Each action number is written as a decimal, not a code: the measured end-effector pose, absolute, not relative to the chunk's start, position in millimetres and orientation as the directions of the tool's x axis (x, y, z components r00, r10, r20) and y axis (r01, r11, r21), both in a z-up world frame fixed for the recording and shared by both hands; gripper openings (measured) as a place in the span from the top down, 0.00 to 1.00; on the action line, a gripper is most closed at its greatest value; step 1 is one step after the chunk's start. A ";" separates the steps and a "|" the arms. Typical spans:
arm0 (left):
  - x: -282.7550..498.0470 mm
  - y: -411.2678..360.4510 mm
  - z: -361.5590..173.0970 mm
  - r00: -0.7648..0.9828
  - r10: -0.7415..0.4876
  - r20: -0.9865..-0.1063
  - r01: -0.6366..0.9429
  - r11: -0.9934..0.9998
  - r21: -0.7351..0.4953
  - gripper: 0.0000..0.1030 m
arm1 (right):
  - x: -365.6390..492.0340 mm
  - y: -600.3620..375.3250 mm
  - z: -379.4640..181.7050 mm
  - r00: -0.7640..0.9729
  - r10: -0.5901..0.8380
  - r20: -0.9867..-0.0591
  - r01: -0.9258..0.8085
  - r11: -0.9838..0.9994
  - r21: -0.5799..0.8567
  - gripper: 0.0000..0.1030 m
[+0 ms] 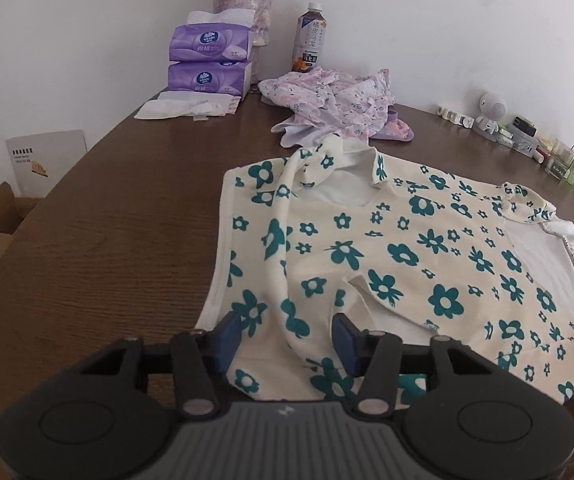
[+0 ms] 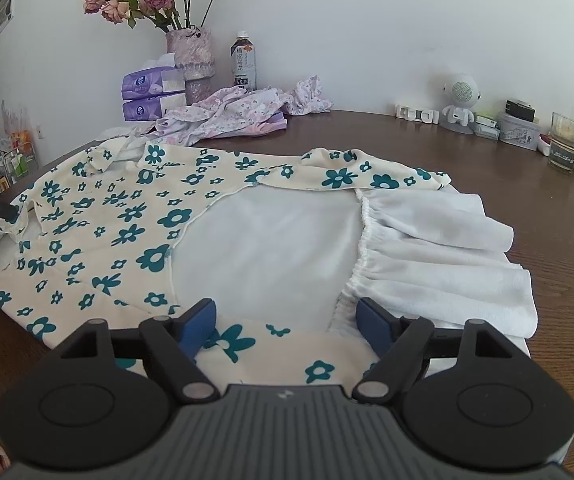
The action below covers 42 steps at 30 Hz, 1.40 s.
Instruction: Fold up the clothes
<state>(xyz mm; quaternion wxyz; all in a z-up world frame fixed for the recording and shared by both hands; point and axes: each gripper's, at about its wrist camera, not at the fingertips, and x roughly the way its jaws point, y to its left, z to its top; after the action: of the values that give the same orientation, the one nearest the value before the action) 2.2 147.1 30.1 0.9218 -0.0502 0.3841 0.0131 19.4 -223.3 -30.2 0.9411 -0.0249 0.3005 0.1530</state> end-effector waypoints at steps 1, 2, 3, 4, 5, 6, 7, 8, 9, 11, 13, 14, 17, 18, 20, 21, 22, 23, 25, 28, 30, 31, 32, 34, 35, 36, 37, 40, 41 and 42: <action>1.5 145.8 30.0 0.704 0.002 -0.710 -0.064 0.996 -0.061 0.69 | 19.1 -223.2 -30.1 0.774 0.272 -0.572 -0.303 0.952 0.043 0.24; 1.0 145.5 29.8 0.706 0.006 -0.709 -0.066 0.996 -0.057 0.73 | 18.9 -223.1 -30.1 0.775 0.270 -0.571 -0.302 0.952 0.041 0.24; 0.5 145.1 29.5 0.707 0.011 -0.707 -0.068 0.996 -0.053 0.73 | 18.6 -223.0 -30.1 0.776 0.269 -0.570 -0.302 0.952 0.038 0.24; 0.0 144.8 29.2 0.709 0.016 -0.705 -0.070 0.996 -0.048 0.73 | 18.3 -222.9 -30.0 0.777 0.268 -0.569 -0.302 0.953 0.036 0.24; -0.4 144.4 28.9 0.711 0.021 -0.703 -0.072 0.996 -0.044 0.73 | 18.3 -222.8 -30.0 0.778 0.268 -0.568 -0.303 0.952 0.035 0.24; -0.9 144.1 28.6 0.712 0.025 -0.702 -0.074 0.996 -0.039 0.73 | 18.2 -222.8 -29.9 0.778 0.269 -0.568 -0.303 0.952 0.035 0.24; -1.4 143.8 28.4 0.714 0.030 -0.700 -0.076 0.996 -0.035 0.73 | 18.1 -222.9 -29.8 0.779 0.269 -0.566 -0.304 0.952 0.035 0.24; -1.8 143.4 28.1 0.715 0.035 -0.698 -0.078 0.996 -0.031 0.73 | 17.9 -223.1 -29.7 0.780 0.270 -0.565 -0.304 0.952 0.036 0.24; -2.3 143.1 27.8 0.717 0.040 -0.696 -0.081 0.996 -0.026 0.73 | 17.9 -223.0 -29.7 0.780 0.270 -0.564 -0.304 0.952 0.035 0.24; -3.3 142.5 27.5 0.721 0.046 -0.692 -0.084 0.996 -0.021 0.70 | 17.5 -222.7 -29.6 0.782 0.269 -0.563 -0.305 0.952 0.032 0.24; -5.0 142.8 28.7 0.730 0.035 -0.683 -0.086 0.995 -0.041 0.53 | 16.9 -222.3 -29.4 0.784 0.268 -0.561 -0.305 0.952 0.028 0.24; -6.0 142.8 29.3 0.734 0.030 -0.678 -0.087 0.995 -0.049 0.46 | 16.6 -222.7 -29.4 0.785 0.269 -0.559 -0.305 0.952 0.029 0.24; -10.4 141.4 31.6 0.752 0.033 -0.658 -0.095 0.994 -0.059 0.36 | 16.4 -224.3 -29.0 0.787 0.273 -0.554 -0.304 0.952 0.039 0.24; -12.7 141.4 33.2 0.762 0.040 -0.646 -0.104 0.993 -0.061 0.31 | 16.3 -224.9 -28.8 0.788 0.274 -0.552 -0.302 0.952 0.042 0.24; -17.5 141.4 36.5 0.782 0.055 -0.621 -0.120 0.991 -0.065 0.11 | 15.7 -225.6 -28.6 0.791 0.272 -0.548 -0.297 0.954 0.044 0.24; -20.4 140.7 38.8 0.794 0.064 -0.604 -0.125 0.990 -0.060 0.11 | 15.4 -225.7 -28.6 0.793 0.269 -0.546 -0.294 0.955 0.044 0.24; -23.5 139.8 41.1 0.807 0.069 -0.587 -0.126 0.990 -0.057 0.10 | 15.2 -225.8 -28.5 0.794 0.269 -0.545 -0.293 0.955 0.044 0.23; -26.7 138.7 43.3 0.820 0.067 -0.568 -0.123 0.991 -0.060 0.06 | 14.9 -225.9 -28.4 0.796 0.267 -0.544 -0.291 0.956 0.043 0.22; -34.2 135.7 45.5 0.851 0.052 -0.522 -0.111 0.990 -0.082 0.04 | 14.8 -225.8 -28.3 0.798 0.263 -0.542 -0.288 0.957 0.041 0.21; -42.8 129.1 42.4 0.897 0.027 -0.442 -0.101 0.984 -0.144 0.00 | 15.6 -225.5 -28.3 0.799 0.255 -0.545 -0.279 0.959 0.041 0.18; -39.3 122.9 37.7 0.894 0.000 -0.447 -0.091 0.979 -0.182 0.00 | 16.1 -225.6 -28.4 0.799 0.248 -0.547 -0.272 0.962 0.039 0.16; -36.3 119.4 35.4 0.888 -0.018 -0.460 -0.083 0.977 -0.198 0.00 | 16.4 -225.2 -28.4 0.800 0.242 -0.550 -0.267 0.963 0.036 0.15; -32.9 115.5 33.3 0.878 -0.039 -0.477 -0.071 0.975 -0.210 0.00 | 16.5 -224.6 -28.5 0.800 0.237 -0.552 -0.264 0.964 0.031 0.13; -26.5 106.3 30.1 0.857 -0.084 -0.509 -0.025 0.978 -0.205 0.00 | 16.8 -223.4 -28.6 0.800 0.227 -0.556 -0.259 0.966 0.022 0.09; -25.7 103.5 29.2 0.859 -0.095 -0.504 -0.011 0.979 -0.203 0.00 | 16.9 -223.0 -28.7 0.799 0.225 -0.557 -0.259 0.966 0.019 0.08; -24.9 100.8 28.3 0.860 -0.106 -0.499 0.004 0.979 -0.202 0.00 | 17.0 -222.6 -28.8 0.799 0.223 -0.559 -0.258 0.966 0.017 0.08; -24.3 98.4 27.4 0.862 -0.116 -0.493 0.017 0.980 -0.201 0.00 | 17.4 -223.0 -28.8 0.798 0.222 -0.560 -0.256 0.966 0.018 0.07; -23.6 95.6 22.8 0.866 -0.131 -0.482 0.033 0.978 -0.206 0.00 | 17.9 -225.4 -28.5 0.799 0.219 -0.560 -0.245 0.969 0.028 0.04; -22.7 94.7 20.6 0.864 -0.134 -0.485 0.034 0.977 -0.210 0.00 | 18.3 -225.9 -28.5 0.798 0.218 -0.561 -0.242 0.970 0.031 0.02; -21.9 93.8 18.4 0.862 -0.138 -0.488 0.035 0.976 -0.214 0.00 | 18.8 -226.1 -28.6 0.797 0.216 -0.564 -0.239 0.970 0.033 0.01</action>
<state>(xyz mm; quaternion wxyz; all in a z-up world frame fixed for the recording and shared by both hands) -21.9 93.8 18.4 0.9597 -0.0996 0.2589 -0.0449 18.8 -226.1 -28.6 0.9477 -0.0200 0.2950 0.1201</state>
